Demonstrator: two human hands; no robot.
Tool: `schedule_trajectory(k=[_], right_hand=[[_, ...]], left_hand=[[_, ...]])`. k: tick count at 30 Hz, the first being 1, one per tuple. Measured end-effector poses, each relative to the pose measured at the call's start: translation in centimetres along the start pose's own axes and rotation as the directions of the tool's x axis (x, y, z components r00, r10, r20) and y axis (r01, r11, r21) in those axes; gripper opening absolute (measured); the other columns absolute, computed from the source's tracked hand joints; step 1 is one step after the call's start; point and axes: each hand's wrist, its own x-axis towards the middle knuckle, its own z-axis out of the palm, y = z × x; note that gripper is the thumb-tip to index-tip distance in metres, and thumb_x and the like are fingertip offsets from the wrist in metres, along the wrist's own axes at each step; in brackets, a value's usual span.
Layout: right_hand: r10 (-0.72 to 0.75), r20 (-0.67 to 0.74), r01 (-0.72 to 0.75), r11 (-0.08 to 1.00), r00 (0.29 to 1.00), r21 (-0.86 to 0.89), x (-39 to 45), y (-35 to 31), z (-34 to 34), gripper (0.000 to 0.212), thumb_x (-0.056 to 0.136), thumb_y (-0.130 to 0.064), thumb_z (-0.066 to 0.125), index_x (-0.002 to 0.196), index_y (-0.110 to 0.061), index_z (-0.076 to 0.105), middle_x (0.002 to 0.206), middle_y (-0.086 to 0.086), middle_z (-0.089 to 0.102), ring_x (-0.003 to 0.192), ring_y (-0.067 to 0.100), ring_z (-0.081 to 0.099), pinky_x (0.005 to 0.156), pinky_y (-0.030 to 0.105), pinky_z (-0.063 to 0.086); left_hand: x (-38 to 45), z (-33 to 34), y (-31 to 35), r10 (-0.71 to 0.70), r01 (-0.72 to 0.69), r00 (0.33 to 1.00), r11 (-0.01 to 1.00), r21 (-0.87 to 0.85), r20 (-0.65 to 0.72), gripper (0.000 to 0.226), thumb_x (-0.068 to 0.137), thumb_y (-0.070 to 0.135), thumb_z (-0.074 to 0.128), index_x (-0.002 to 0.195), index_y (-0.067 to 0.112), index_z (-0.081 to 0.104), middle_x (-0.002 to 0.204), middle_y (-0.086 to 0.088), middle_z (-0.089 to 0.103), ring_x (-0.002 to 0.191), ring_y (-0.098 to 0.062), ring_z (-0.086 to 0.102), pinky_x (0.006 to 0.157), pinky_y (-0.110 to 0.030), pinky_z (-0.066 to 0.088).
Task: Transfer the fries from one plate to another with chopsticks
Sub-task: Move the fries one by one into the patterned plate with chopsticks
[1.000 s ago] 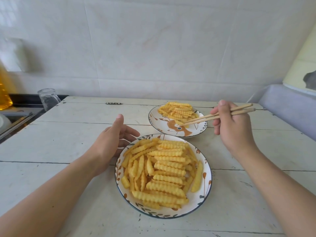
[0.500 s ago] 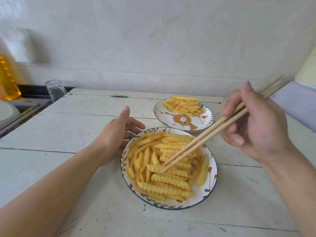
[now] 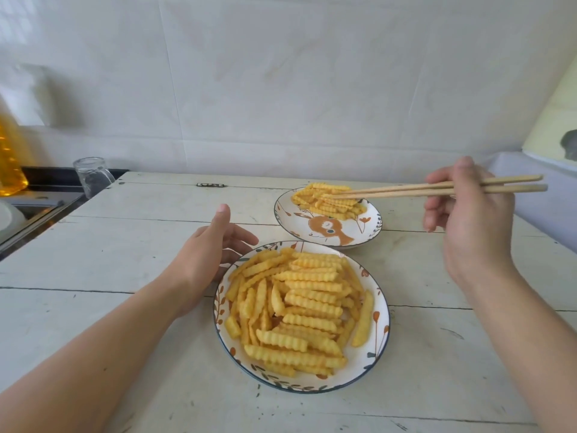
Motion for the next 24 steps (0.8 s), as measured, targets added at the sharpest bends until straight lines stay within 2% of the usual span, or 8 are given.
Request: schedule_trajectory(k=[2,4,7,9,12,15,18,24], right_hand=[[-0.069,0.003,0.068,0.983,0.998,-0.173,0.5,1.3,-0.6,0.037,0.106,-0.034,0.044,0.077,-0.019,0.062,0.062,0.006,0.052,0.044,0.016,0.045,0.045,0.027,0.038],[-0.094,0.060,0.106,0.966,0.994,-0.238,0.4,2.4,-0.5,0.034,0.106,-0.032,0.044,0.081,-0.020,0.063,0.064,0.005,0.052,0.045,0.012,0.047,0.045,0.025,0.040],[-0.124,0.162,0.168,0.941,0.979,-0.293,-0.2,3.5,0.2,0.032,0.106,-0.034,0.045,0.083,-0.023,0.064,0.062,0.000,0.053,0.048,0.010,0.049,0.047,0.025,0.042],[-0.164,0.206,0.225,0.921,0.965,-0.319,-0.5,3.9,0.6,0.031,0.103,-0.040,0.045,0.082,-0.028,0.065,0.057,-0.003,0.053,0.051,0.016,0.053,0.052,0.032,0.045],[-0.230,0.230,0.299,0.895,0.946,-0.332,-0.6,4.3,1.0,0.033,0.102,-0.043,0.045,0.084,-0.026,0.067,0.057,-0.005,0.056,0.059,0.023,0.058,0.058,0.041,0.049],[-0.288,0.249,0.363,0.864,0.925,-0.348,-0.4,4.6,1.3,0.033,0.103,-0.037,0.047,0.090,-0.019,0.071,0.061,-0.020,0.059,0.061,0.011,0.058,0.060,0.036,0.049],[-0.293,0.259,0.372,0.860,0.920,-0.349,0.0,5.0,1.5,0.032,0.104,-0.034,0.048,0.092,-0.017,0.072,0.063,-0.025,0.060,0.061,0.004,0.057,0.062,0.031,0.045],[-0.225,0.271,0.318,0.870,0.936,-0.376,0.4,5.5,1.7,0.036,0.101,-0.045,0.043,0.090,-0.023,0.069,0.055,-0.008,0.056,0.059,0.014,0.060,0.062,0.041,0.052]], left_hand=[[0.0,0.0,-0.1,0.019,-0.019,1.000,1.000,0.013,-0.015,0.079,0.104,0.068,0.023,0.091,0.015,0.080,0.092,-0.008,0.073,0.084,-0.024,0.067,0.081,-0.044,0.049],[0.0,0.0,-0.1,0.036,-0.036,0.999,0.999,0.014,-0.023,0.079,0.104,0.068,0.023,0.089,0.017,0.080,0.091,-0.008,0.073,0.085,-0.024,0.067,0.082,-0.045,0.049],[0.0,0.0,-0.1,0.037,-0.037,0.999,0.999,-0.002,-0.027,0.078,0.105,0.067,0.023,0.089,0.015,0.080,0.088,-0.007,0.072,0.084,-0.024,0.066,0.081,-0.045,0.049],[0.0,0.1,-0.1,0.030,-0.030,0.999,0.999,-0.011,-0.022,0.078,0.105,0.066,0.023,0.092,0.013,0.079,0.087,-0.007,0.072,0.082,-0.023,0.067,0.080,-0.045,0.048],[0.1,0.1,-0.1,0.023,-0.023,1.000,0.999,-0.024,-0.016,0.078,0.105,0.067,0.024,0.093,0.012,0.079,0.087,-0.006,0.073,0.079,-0.021,0.067,0.079,-0.044,0.048],[0.2,0.1,-0.2,0.023,-0.023,1.000,0.999,-0.030,-0.018,0.079,0.105,0.066,0.024,0.094,0.011,0.079,0.086,-0.006,0.073,0.078,-0.021,0.066,0.079,-0.044,0.048],[0.2,0.1,-0.2,0.024,-0.024,1.000,0.999,-0.025,-0.017,0.078,0.105,0.066,0.024,0.093,0.012,0.079,0.086,-0.006,0.072,0.080,-0.022,0.067,0.079,-0.044,0.048],[0.3,0.0,-0.3,0.021,-0.021,1.000,1.000,-0.019,-0.016,0.078,0.104,0.068,0.024,0.088,0.017,0.081,0.091,-0.008,0.073,0.085,-0.025,0.067,0.082,-0.046,0.049]])
